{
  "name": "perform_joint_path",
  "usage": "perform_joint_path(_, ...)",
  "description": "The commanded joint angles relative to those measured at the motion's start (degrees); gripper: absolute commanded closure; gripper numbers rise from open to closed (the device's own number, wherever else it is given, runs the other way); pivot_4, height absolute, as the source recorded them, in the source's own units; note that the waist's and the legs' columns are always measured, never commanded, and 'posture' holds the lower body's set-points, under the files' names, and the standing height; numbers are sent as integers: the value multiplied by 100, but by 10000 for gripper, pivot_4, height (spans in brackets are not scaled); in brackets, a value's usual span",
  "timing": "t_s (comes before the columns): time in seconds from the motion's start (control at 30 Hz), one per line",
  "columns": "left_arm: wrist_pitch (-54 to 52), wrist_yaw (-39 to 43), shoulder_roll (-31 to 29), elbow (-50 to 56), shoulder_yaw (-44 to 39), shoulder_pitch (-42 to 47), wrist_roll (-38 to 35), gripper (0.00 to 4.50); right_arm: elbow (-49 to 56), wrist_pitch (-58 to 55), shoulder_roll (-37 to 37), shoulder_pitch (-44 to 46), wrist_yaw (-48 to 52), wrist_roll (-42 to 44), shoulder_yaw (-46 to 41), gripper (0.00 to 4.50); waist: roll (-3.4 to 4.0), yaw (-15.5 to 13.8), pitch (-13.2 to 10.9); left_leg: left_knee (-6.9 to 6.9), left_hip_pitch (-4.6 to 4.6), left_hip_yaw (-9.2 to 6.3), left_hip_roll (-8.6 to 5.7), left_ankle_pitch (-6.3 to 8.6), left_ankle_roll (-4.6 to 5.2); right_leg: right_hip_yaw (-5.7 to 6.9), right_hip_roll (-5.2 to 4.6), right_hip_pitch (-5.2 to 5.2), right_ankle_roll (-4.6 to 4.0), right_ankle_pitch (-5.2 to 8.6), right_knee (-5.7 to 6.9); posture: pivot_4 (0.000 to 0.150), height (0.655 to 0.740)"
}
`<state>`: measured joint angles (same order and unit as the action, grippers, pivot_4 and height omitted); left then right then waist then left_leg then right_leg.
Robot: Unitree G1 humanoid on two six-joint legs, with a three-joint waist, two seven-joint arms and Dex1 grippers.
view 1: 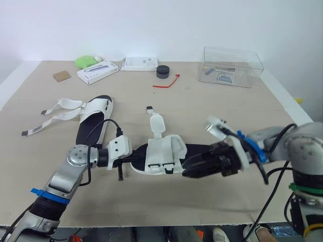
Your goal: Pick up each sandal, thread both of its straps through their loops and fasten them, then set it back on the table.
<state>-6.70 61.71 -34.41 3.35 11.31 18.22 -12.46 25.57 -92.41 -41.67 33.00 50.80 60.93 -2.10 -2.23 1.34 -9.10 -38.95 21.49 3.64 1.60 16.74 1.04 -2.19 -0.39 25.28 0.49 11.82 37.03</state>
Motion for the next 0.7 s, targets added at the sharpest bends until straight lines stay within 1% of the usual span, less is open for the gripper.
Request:
perform_joint_path(0.03, -63, 1, 36, -113, 18, 73, 24, 45000, 141, 242, 188, -295, -492, -262, 201, 24340, 2, 0, -1, -2, 1, 0, 0, 0, -1, 0, 1, 1, 4, 2, 0, 1500, 7400)
perform_joint_path(0.07, -36, -20, 46, -143, 9, 97, 44, 45000, 105, 336, 297, -396, -627, -350, 258, 24340, 2, 0, -1, -3, 2, 4, -1, -2, -2, -4, 4, 3, 21, 12, 1, 1500, 7400)
perform_joint_path(0.13, 60, -82, 55, -221, -1, 141, 127, 45000, 79, 486, 335, -479, -797, -518, 359, 24340, 2, 0, -1, -9, 3, 6, -1, -2, -3, -7, 4, 2, 23, 11, 2, 1500, 7400)
perform_joint_path(0.3, 217, -194, 88, -428, -28, 222, 273, 45000, -17, 573, 294, -454, -847, -509, 353, 24340, 2, 0, -1, -33, 8, 7, -2, -2, -2, -7, 12, -1, 32, 6, 2, 1500, 7400)
perform_joint_path(0.7, 506, -427, 219, -716, -3, 377, 525, 45000, -427, 453, 797, -79, -1207, -403, 117, 24340, 2, 0, -1, -41, 8, 6, 4, -2, -2, -10, 13, -2, 35, 2, 5, 1500, 7400)
